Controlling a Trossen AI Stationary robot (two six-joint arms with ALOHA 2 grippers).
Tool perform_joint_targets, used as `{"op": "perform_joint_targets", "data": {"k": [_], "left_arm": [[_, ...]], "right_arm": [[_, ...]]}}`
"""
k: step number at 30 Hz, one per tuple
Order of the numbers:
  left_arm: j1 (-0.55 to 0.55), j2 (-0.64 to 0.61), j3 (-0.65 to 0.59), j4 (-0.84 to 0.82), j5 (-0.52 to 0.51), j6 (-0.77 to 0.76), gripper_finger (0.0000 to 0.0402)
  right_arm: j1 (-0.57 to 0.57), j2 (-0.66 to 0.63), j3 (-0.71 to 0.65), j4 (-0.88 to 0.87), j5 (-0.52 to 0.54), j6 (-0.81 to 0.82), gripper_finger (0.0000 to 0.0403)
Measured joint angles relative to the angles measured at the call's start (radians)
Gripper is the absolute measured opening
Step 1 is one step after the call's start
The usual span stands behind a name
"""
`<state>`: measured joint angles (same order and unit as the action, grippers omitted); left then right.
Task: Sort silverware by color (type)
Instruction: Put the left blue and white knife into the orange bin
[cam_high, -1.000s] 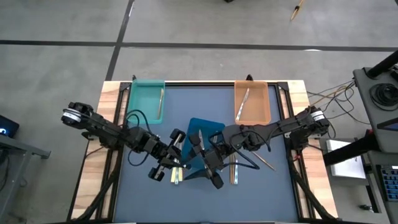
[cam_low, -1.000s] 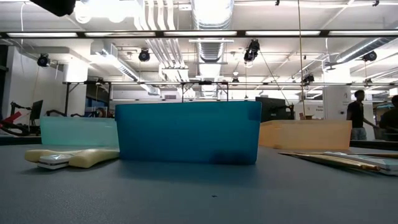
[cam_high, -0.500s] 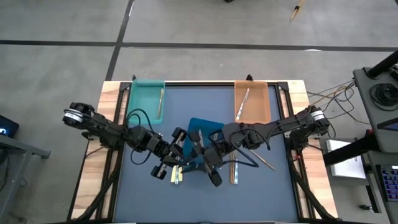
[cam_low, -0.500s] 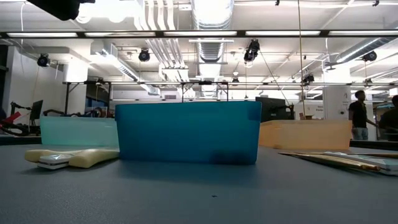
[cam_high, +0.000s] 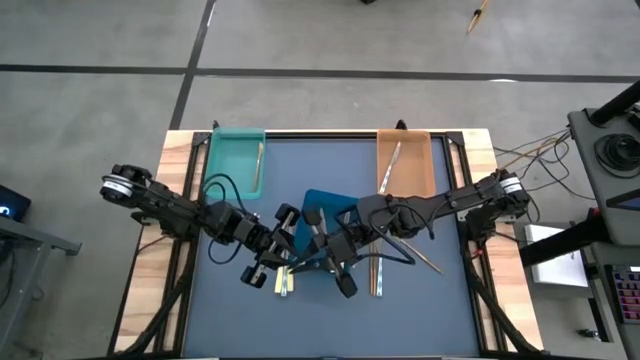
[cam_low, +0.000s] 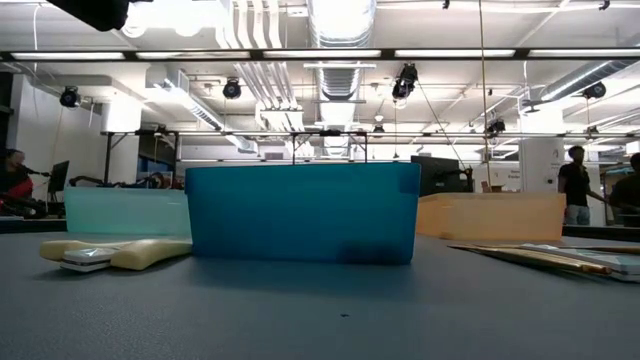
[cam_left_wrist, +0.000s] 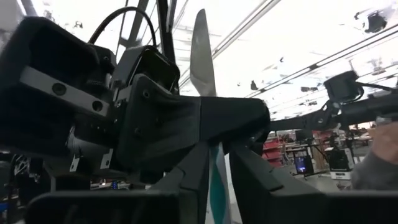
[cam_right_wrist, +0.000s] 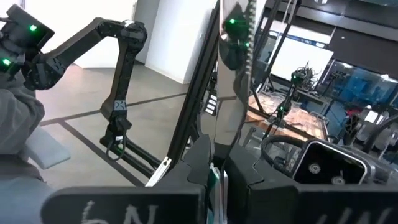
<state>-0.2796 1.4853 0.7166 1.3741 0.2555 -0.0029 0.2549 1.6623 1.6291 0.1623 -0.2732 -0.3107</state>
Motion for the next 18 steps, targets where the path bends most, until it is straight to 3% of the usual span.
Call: {"op": "perform_joint_targets", "data": {"k": [11,14,18], "left_arm": [[0.002,-0.004,-0.003,-0.004,-0.011,-0.011,0.0059],[0.014,-0.037,-0.028,-0.031,-0.01,-0.011,0.007],[0.05,-0.126,-0.075,-0.118,-0.012,-0.011,0.0089]], "right_arm": [[-0.004,-0.021,-0.002,-0.043,0.019,0.027,0.0011],[-0.005,-0.058,-0.002,-0.117,0.092,0.048,0.001],[-0.019,-0.11,0.065,-0.349,0.255,0.136,0.001]]}}
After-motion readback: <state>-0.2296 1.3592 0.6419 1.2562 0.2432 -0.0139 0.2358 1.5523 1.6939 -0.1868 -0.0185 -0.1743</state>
